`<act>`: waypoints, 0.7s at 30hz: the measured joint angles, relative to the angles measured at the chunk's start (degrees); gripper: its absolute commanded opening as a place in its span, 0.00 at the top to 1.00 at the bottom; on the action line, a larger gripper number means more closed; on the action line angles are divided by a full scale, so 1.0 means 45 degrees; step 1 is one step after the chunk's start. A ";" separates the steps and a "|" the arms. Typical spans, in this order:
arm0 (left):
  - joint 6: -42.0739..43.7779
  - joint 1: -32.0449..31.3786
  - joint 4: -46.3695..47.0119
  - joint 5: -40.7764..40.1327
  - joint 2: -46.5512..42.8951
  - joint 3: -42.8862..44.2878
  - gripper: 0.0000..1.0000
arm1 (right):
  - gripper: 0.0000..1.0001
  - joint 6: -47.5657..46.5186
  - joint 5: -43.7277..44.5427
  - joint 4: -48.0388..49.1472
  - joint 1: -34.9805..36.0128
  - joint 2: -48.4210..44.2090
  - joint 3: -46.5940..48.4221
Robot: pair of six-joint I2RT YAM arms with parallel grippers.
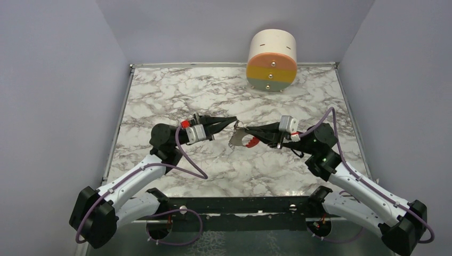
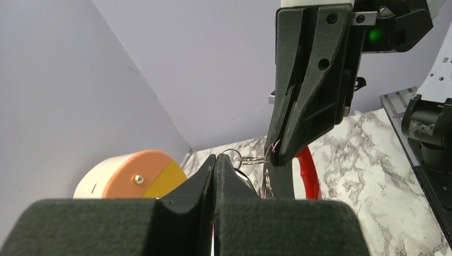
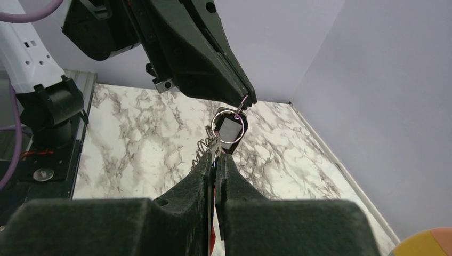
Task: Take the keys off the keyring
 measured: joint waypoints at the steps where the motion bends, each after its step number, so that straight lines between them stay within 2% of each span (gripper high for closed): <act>1: -0.0049 0.0000 0.0126 0.0063 0.0039 0.0000 1.00 | 0.98 0.0000 -0.0044 -0.0005 0.0000 0.0000 0.0000; 10: -0.0379 0.0015 0.1384 0.0452 0.0593 -0.0005 1.00 | 0.98 0.0000 -0.0282 0.0073 0.0000 0.0000 0.0000; 21: -0.0291 0.0019 0.1656 0.0491 0.0559 -0.0005 1.00 | 0.98 0.0010 0.0034 0.0175 0.0000 -0.0180 -0.0053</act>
